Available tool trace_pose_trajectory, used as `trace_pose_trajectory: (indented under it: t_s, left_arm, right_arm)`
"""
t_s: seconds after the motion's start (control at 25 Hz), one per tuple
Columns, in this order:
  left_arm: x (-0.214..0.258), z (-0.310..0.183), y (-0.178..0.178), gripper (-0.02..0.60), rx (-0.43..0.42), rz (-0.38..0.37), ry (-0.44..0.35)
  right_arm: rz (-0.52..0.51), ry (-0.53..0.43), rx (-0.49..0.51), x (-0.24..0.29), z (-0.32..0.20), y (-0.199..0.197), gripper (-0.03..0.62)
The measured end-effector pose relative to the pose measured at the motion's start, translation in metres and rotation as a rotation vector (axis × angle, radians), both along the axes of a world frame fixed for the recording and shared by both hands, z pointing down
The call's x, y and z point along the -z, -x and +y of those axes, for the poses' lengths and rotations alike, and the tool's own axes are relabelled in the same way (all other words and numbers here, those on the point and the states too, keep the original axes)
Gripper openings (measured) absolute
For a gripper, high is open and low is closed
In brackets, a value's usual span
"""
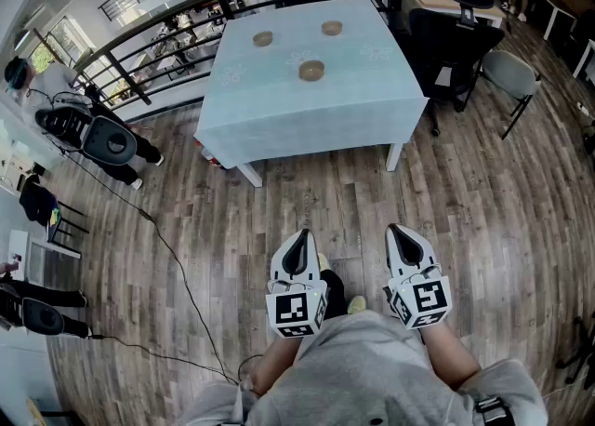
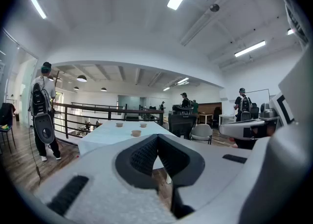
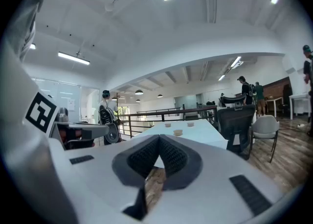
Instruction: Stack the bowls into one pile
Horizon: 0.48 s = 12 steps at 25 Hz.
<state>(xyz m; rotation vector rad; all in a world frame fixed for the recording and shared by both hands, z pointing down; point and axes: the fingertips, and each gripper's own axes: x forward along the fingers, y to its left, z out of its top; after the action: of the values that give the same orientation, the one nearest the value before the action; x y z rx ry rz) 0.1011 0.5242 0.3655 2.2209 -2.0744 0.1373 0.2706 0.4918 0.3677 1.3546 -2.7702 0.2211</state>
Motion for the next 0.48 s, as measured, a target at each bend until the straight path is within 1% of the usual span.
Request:
trace_pose_trajectory:
  t_s: [0.2,0.36,0.48]
  left_arm:
    - [-0.001,0.002,0.005,0.018,0.038,-0.039,0.02]
    - [0.003,-0.001,0.01,0.018,0.069,-0.079,0.026]
    - [0.002,-0.007,0.012,0.018,0.08,-0.096,0.039]
  right_arm:
    - [-0.015,-0.014,-0.01,0.006,-0.007,-0.001,0.026]
    - [-0.02,-0.024,-0.008,0.01,-0.013,0.006,0.026]
    - [-0.027,-0.025,-0.004,0.013,-0.018,0.011,0.026]
